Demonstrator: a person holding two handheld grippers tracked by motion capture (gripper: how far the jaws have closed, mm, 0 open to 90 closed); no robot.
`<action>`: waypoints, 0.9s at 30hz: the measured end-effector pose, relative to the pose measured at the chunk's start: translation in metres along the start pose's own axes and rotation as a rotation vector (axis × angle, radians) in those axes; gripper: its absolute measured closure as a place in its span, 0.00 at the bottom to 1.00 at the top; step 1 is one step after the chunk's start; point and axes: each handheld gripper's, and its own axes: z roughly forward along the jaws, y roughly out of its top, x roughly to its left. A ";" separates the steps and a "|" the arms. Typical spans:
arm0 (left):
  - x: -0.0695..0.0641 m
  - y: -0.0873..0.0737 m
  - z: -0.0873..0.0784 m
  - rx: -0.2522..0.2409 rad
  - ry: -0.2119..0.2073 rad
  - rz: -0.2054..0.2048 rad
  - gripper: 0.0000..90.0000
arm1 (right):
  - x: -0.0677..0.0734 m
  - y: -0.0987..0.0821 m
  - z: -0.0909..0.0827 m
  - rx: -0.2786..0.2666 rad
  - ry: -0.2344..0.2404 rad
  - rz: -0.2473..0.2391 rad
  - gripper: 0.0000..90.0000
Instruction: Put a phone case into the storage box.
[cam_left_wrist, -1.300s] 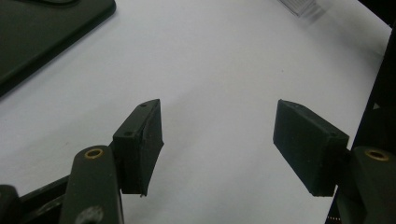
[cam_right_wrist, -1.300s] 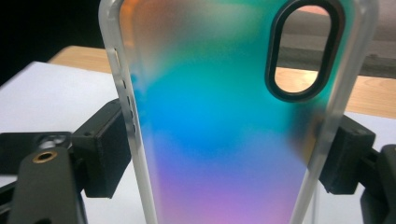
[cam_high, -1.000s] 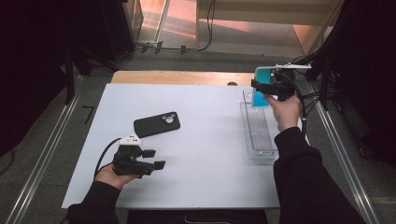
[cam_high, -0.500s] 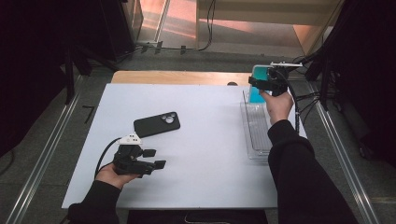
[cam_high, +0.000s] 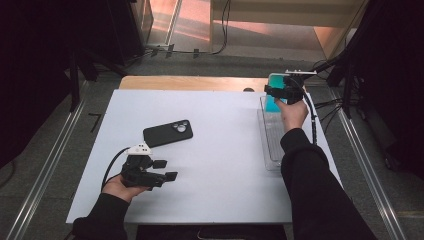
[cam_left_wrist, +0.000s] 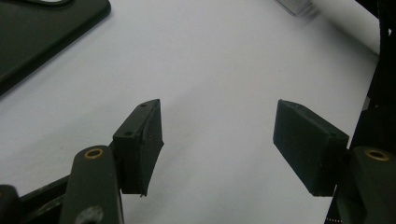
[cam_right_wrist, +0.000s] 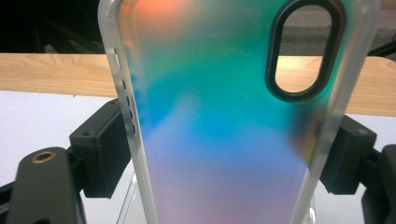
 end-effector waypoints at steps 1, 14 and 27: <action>0.000 0.000 0.000 0.000 0.001 0.000 0.36 | 0.000 -0.001 0.002 0.007 0.007 0.001 0.18; 0.000 0.000 0.000 0.003 0.001 0.000 0.36 | 0.003 -0.007 0.017 0.046 0.029 -0.023 0.10; 0.001 0.000 0.000 0.000 0.003 -0.003 0.36 | 0.000 -0.004 0.003 0.063 0.064 -0.038 0.00</action>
